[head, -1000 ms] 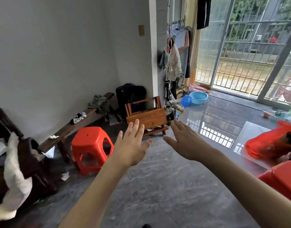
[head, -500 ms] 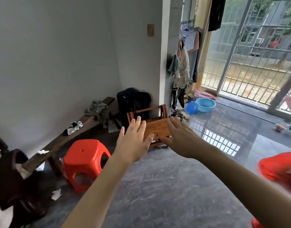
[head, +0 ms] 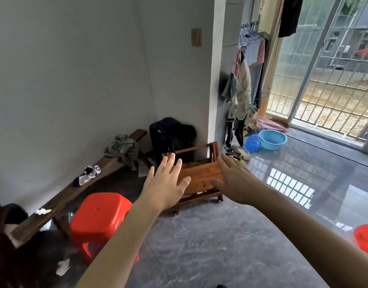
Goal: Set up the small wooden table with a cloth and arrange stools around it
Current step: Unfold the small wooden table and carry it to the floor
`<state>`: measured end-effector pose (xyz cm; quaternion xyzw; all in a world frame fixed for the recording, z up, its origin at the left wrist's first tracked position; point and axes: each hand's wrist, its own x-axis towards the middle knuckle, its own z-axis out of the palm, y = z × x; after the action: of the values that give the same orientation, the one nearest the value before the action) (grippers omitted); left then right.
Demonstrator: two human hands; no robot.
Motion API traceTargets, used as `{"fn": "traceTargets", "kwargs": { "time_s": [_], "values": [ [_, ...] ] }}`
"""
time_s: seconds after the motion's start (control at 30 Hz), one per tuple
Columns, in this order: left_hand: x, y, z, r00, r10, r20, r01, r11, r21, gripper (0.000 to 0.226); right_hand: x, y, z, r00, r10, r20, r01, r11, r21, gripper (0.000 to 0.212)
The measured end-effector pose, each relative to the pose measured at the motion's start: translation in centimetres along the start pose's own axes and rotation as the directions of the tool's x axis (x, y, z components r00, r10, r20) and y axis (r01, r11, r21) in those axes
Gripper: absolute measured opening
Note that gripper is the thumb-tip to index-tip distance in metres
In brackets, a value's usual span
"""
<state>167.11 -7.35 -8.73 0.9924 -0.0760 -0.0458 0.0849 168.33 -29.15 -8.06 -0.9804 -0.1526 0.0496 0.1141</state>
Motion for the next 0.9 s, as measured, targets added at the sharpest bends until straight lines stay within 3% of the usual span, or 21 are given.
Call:
{"fn": "traceTargets", "kwargs": {
  "time_s": [0.4, 0.9],
  "values": [
    [19.0, 0.6, -1.7, 0.995, -0.097, -0.014, 0.097, 0.995, -0.005, 0.065, 17.3, 11.4, -2.6, 0.999, -0.013, 0.043, 0.012, 1.000, 0.020, 0.075],
    [33.7, -5.7, -0.6, 0.978, -0.186, 0.097, 0.186, 0.983, 0.006, 0.064, 35.3, 16.6, -3.0, 0.999, -0.025, 0.046, 0.020, 0.995, 0.102, 0.075]
  ]
}}
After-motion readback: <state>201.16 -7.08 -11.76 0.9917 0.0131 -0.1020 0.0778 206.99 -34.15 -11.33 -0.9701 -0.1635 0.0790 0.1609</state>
